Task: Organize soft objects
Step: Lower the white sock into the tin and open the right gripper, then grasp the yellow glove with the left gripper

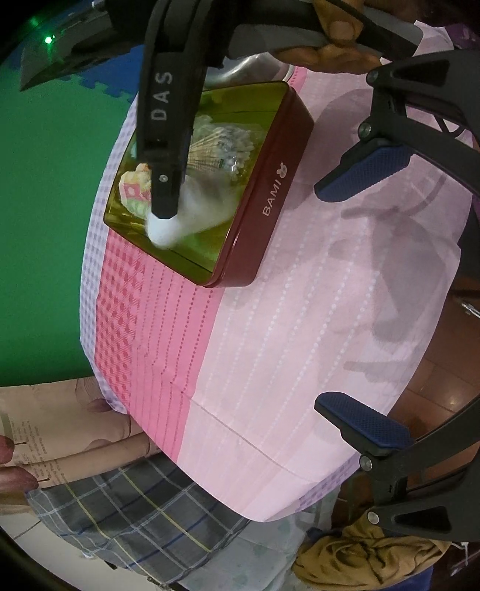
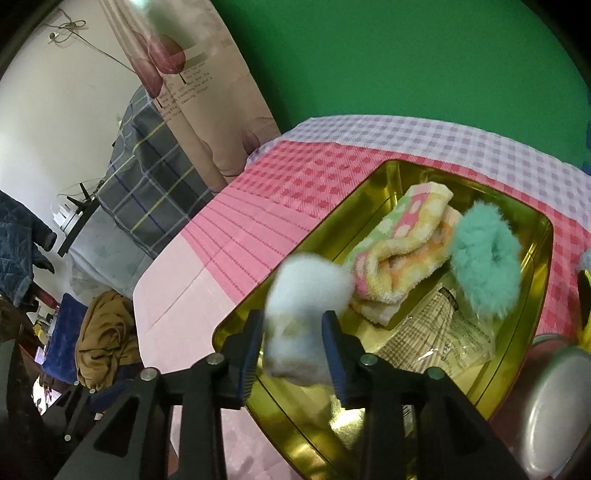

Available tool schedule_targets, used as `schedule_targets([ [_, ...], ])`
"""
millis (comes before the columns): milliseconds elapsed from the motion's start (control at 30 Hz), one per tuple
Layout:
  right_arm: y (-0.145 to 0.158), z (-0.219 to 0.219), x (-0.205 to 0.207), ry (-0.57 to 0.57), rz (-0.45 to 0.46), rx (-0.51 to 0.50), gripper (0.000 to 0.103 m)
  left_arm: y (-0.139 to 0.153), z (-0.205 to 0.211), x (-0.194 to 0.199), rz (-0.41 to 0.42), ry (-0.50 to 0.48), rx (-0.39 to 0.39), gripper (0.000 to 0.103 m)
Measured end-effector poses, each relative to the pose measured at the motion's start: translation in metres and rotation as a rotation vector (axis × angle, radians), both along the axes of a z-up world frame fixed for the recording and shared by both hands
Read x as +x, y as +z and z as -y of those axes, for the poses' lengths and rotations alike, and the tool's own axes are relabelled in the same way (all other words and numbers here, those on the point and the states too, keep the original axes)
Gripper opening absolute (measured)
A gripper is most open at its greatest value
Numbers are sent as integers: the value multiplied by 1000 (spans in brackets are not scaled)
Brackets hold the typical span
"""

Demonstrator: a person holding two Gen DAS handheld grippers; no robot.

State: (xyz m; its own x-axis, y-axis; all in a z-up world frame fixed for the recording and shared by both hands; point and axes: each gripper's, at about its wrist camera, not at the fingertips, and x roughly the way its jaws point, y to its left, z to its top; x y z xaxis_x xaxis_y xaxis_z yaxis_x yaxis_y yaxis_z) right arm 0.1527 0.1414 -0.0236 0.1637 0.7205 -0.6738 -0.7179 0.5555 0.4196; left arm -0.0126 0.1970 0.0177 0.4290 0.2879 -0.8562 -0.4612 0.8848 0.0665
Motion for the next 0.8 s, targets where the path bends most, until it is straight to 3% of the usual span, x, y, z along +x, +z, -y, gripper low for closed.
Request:
schedule_targets([
  [100,4,6,1,-9,-6,29,52,-2,1,0,-5,-2,1,102],
  [233,16,20,-2,-34,10,79,52,-4,1,2,-13,-2,3,102],
  [433,38,77,-29,-90,134,107,52,-5,5,2,-21,-7,14,102],
  [567,37,142,-49,-209,253,43,52,-6,8,1,-24,-13,25,102],
  [667,30,210,-57,-382,370,-75,52,-5,12,1,-27,-18,34,102],
  [733,21,247,-56,-493,439,-195,67,-5,15,1,-27,-23,45,102],
  [800,8,290,-48,-602,449,-291,68,-4,18,1,-27,-27,62,102],
])
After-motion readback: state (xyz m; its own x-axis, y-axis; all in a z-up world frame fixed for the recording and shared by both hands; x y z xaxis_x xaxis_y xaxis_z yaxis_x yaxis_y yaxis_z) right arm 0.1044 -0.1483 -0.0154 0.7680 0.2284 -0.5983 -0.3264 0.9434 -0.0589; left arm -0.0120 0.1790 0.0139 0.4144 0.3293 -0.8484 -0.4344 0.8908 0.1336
